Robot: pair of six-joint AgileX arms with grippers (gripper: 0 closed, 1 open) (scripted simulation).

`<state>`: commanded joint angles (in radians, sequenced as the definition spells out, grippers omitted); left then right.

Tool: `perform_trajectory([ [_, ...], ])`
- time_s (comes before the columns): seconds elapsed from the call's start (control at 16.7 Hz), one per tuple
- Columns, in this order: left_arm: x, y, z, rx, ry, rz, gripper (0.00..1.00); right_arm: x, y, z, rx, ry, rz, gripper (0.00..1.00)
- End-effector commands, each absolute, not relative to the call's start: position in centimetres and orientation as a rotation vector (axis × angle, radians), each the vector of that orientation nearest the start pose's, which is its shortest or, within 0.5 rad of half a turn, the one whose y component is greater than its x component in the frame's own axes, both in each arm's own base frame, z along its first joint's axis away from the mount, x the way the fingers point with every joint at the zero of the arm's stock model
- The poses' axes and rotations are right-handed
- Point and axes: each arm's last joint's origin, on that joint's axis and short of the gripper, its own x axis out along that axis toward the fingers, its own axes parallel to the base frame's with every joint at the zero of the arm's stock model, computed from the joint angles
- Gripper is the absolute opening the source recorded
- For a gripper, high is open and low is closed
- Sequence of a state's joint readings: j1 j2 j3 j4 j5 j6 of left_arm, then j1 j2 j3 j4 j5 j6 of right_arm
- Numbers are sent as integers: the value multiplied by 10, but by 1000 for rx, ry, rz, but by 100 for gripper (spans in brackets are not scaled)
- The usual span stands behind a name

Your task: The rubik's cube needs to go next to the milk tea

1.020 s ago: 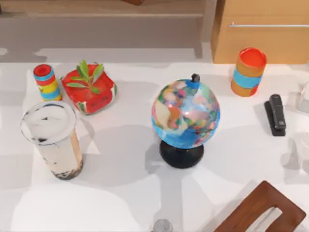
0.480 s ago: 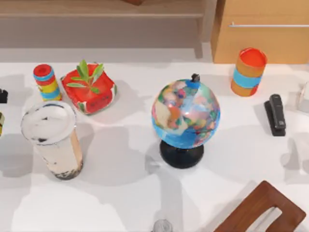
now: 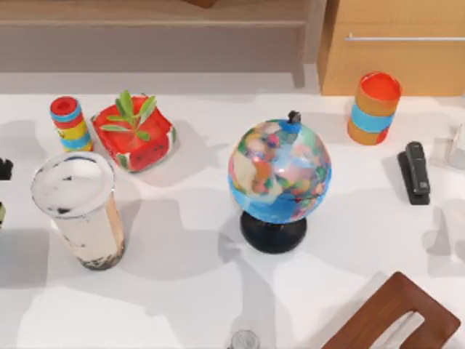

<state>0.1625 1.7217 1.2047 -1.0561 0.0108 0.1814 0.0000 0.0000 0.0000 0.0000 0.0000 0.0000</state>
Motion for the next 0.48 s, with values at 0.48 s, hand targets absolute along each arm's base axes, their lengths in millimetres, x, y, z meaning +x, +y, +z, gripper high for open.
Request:
perform_trajectory([
  [0.48, 306, 56, 198, 3, 1550, -10, 0, 106, -1, 160, 0, 0, 0, 100],
])
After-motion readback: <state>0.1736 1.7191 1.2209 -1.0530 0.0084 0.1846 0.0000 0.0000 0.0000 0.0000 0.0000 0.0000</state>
